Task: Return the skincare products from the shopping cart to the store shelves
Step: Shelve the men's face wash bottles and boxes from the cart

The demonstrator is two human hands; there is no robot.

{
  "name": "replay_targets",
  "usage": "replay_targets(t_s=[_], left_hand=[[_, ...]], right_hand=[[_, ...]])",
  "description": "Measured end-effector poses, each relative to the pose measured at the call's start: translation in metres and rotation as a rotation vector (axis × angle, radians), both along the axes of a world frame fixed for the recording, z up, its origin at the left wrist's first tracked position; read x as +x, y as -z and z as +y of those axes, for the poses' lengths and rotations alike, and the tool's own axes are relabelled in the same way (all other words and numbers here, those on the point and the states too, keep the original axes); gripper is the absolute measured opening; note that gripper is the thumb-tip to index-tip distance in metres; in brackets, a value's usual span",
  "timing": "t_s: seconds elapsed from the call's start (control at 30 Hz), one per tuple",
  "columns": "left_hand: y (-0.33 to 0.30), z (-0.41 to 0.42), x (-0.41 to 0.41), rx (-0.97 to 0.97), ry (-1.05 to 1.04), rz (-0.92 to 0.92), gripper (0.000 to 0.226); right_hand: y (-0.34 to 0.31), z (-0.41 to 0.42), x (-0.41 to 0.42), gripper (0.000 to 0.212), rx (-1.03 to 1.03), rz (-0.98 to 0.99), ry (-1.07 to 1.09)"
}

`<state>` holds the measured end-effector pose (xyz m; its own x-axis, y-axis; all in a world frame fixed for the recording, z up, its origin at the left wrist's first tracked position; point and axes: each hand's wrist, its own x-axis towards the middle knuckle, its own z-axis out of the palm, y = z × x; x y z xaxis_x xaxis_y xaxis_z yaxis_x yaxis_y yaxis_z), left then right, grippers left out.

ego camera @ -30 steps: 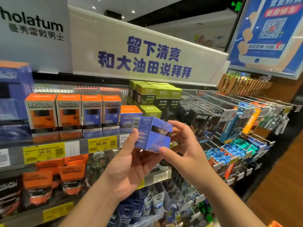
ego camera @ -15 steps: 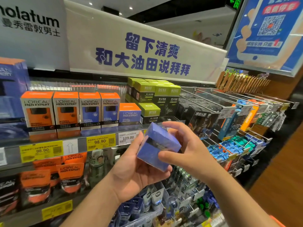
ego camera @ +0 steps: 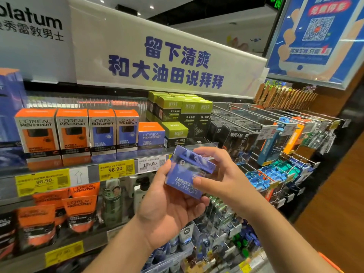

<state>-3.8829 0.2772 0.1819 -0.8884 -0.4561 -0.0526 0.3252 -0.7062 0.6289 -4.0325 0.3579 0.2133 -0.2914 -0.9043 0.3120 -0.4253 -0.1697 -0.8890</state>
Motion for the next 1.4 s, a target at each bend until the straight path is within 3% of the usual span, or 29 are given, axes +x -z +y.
replay_targets(t_s=[0.1,0.3,0.4,0.53,0.6,0.73,0.9,1.1,1.2,1.4], left_hand=[[-0.001,0.001,-0.001,0.007,0.050,-0.017,0.079],[-0.005,-0.002,0.001,-0.057,0.093,-0.087,0.085],[-0.006,-0.004,0.001,-0.229,0.076,-0.210,0.085],[-0.010,-0.014,0.006,-0.337,-0.013,-0.311,0.085],[-0.015,-0.017,0.008,-0.413,-0.142,-0.322,0.071],[-0.032,-0.020,0.010,-0.586,-0.435,-0.331,0.021],[-0.039,-0.036,0.011,-0.572,-0.509,-0.238,0.024],[-0.029,-0.055,0.008,-0.370,-0.548,-0.272,0.028],[-0.027,-0.061,0.008,-0.282,-0.492,-0.299,0.028],[-0.026,-0.075,0.009,-0.327,-0.445,-0.360,0.024]], right_hand=[[0.002,0.000,-0.003,0.065,0.017,-0.083,-0.087],[-0.003,-0.002,-0.006,0.050,0.026,-0.157,-0.121],[-0.010,-0.003,-0.011,0.053,0.029,-0.056,-0.097],[-0.031,-0.002,-0.020,0.079,0.093,0.188,-0.122],[-0.042,-0.001,-0.021,0.074,0.182,0.278,-0.142],[-0.046,-0.008,-0.016,0.064,0.292,0.444,-0.162],[-0.050,-0.032,-0.024,0.072,0.167,0.373,-0.061],[-0.074,-0.074,-0.036,0.069,0.137,0.252,-0.065],[-0.094,-0.094,-0.033,0.073,0.120,0.293,-0.047],[-0.122,-0.129,-0.032,0.077,0.173,0.418,-0.077]])
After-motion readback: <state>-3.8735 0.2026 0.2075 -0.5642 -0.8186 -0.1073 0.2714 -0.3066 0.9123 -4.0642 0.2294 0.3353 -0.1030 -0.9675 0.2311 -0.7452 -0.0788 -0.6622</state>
